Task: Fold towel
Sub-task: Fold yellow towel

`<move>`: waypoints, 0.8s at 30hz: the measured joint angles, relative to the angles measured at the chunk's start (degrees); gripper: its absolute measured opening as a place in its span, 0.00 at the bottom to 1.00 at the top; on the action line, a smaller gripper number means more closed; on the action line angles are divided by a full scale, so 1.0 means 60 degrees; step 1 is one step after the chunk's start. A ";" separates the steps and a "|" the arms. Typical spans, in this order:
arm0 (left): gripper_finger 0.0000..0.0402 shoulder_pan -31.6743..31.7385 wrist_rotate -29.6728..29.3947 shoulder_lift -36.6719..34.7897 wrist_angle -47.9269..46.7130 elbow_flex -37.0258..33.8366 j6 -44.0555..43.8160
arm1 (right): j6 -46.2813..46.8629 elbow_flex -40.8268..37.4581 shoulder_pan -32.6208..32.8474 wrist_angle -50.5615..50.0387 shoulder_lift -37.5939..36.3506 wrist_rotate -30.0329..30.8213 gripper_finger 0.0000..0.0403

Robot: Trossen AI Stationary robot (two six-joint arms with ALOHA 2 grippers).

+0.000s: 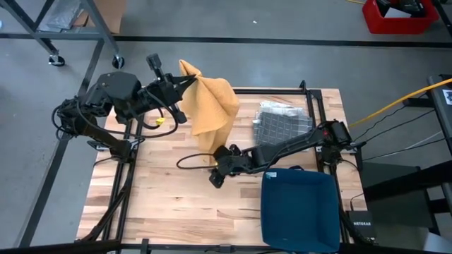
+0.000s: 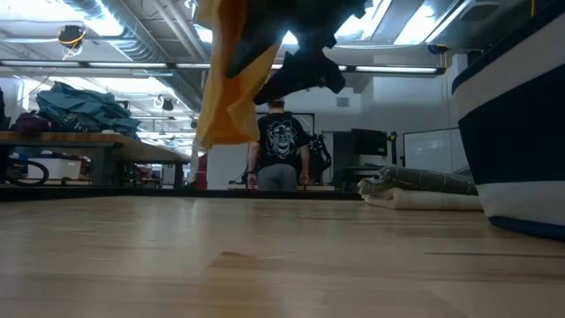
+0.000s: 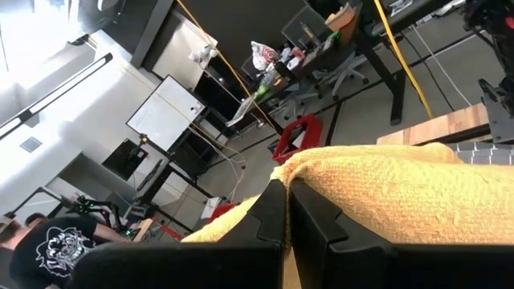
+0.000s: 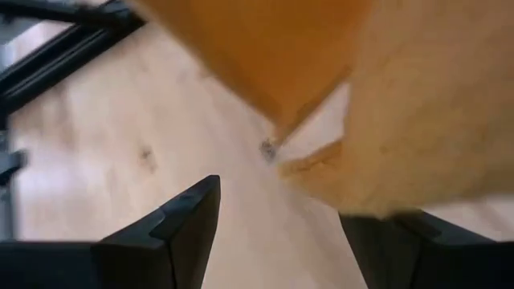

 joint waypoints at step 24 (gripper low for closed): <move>0.00 0.0000 0.0004 0.0003 0.0013 0.0000 -0.0190 | 0.0844 -0.0007 0.1130 0.0279 0.0002 0.1906 0.62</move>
